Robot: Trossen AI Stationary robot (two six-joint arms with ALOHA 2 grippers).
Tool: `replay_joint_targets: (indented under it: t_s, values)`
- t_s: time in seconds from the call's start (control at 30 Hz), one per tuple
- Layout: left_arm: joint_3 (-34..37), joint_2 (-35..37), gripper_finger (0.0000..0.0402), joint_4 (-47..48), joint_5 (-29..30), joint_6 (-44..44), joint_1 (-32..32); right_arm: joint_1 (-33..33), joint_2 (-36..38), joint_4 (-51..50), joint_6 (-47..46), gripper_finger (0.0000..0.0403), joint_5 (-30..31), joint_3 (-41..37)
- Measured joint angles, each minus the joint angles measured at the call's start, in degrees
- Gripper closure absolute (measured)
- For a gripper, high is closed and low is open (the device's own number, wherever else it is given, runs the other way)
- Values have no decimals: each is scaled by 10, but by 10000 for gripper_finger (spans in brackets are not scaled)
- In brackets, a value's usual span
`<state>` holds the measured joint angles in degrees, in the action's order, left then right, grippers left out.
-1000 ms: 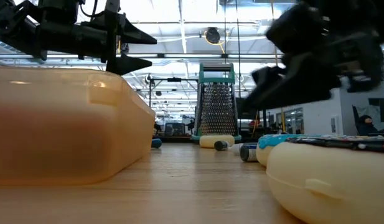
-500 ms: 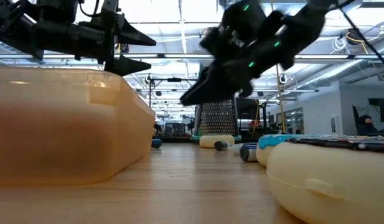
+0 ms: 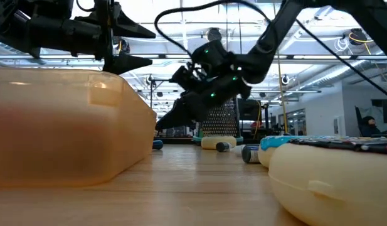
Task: Pick & Place Food Item
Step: Put the large blue food coloring bottle into the blue bin
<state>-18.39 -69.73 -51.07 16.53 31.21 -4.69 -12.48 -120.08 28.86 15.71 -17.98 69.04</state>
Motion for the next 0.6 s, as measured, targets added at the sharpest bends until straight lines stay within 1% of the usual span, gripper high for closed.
replay_joint_targets:
  t_s: [0.1,0.2,0.33,0.4,0.6]
  values:
    - [0,0,101,1,-1,11,0,-5,-25,-8,3,203,-19,33]
    - [0,0,101,3,-1,22,-2,-9,-38,-21,19,206,-23,49]
    - [0,0,101,3,-5,23,-3,-14,-46,-29,41,206,-22,51]
    - [0,0,101,3,-6,21,-3,-18,-45,-44,52,206,-33,51]
    - [0,0,101,3,-6,3,-3,-21,-45,-111,75,207,-34,51]
